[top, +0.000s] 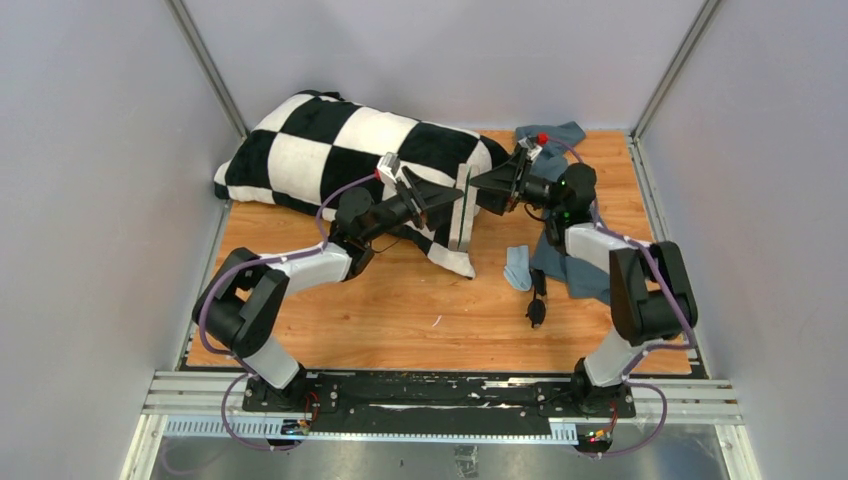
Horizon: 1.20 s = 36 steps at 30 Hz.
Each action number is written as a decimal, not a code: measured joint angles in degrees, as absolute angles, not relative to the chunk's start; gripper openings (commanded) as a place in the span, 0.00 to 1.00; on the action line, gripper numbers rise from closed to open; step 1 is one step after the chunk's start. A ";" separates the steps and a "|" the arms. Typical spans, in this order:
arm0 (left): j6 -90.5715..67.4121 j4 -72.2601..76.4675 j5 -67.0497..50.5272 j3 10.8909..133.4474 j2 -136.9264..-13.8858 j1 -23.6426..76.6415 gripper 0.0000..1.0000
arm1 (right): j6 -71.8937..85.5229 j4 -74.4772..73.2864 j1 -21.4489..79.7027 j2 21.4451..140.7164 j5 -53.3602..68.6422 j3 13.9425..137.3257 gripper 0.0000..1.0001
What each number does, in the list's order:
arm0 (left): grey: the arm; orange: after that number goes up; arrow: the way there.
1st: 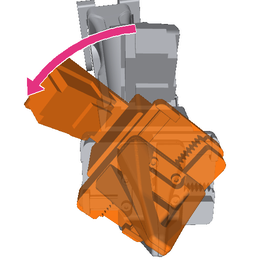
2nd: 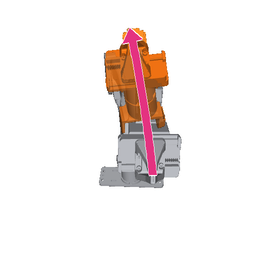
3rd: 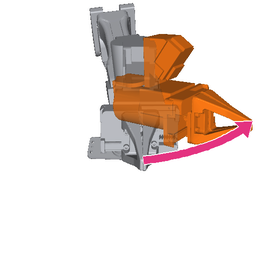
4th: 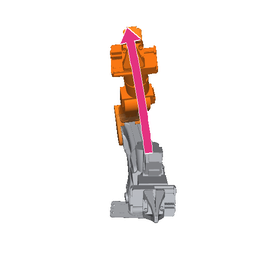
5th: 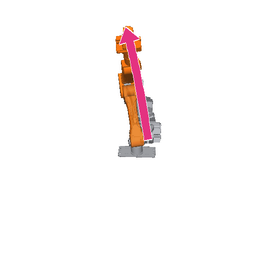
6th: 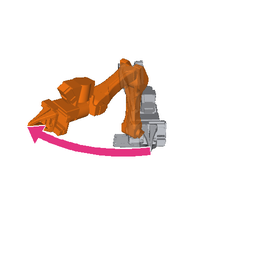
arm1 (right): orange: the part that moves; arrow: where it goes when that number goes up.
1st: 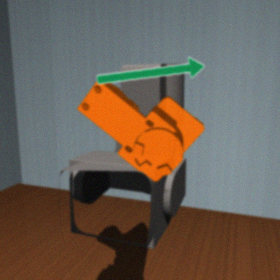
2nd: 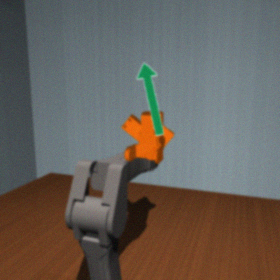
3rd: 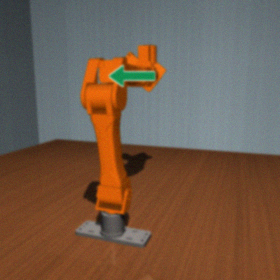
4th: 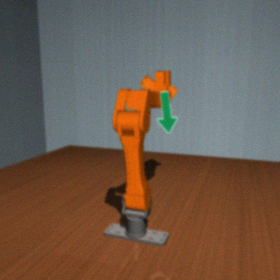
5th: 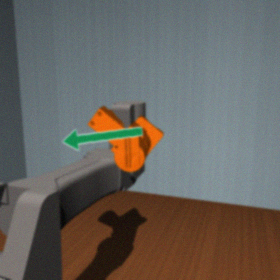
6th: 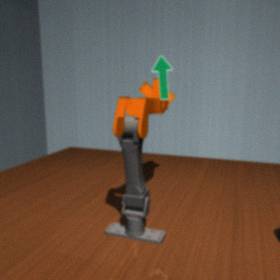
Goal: Organize the sunglasses
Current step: Open the sunglasses case.
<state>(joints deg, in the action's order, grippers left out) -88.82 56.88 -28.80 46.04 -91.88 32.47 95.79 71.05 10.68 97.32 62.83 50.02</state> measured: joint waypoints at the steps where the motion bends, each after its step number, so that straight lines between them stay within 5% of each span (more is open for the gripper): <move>1: -88.44 56.55 -29.02 46.04 -91.53 32.49 0.00 | 91.74 65.54 10.68 94.98 62.85 50.09 0.42; 6: -86.96 56.82 -29.71 46.06 -91.22 32.62 0.00 | 75.00 41.34 10.39 86.56 62.37 52.71 0.56; 11: -86.46 56.60 -30.44 46.04 -91.22 32.99 0.00 | 68.40 30.63 9.98 83.29 62.02 53.41 0.59; 14: -86.39 56.77 -30.37 45.98 -91.22 33.15 0.00 | 70.72 34.52 9.89 82.98 61.78 51.35 0.61; 20: -87.05 56.34 -28.77 44.31 -91.22 33.58 0.00 | 85.25 58.83 9.87 87.13 59.44 42.17 0.99; 26: -87.00 56.38 -26.52 44.27 -90.39 34.15 0.00 | 89.95 67.72 10.26 87.53 55.66 38.48 1.00; 36: -88.31 60.88 -22.92 43.64 -87.18 34.30 0.00 | 82.32 59.27 12.43 78.63 52.07 37.34 1.00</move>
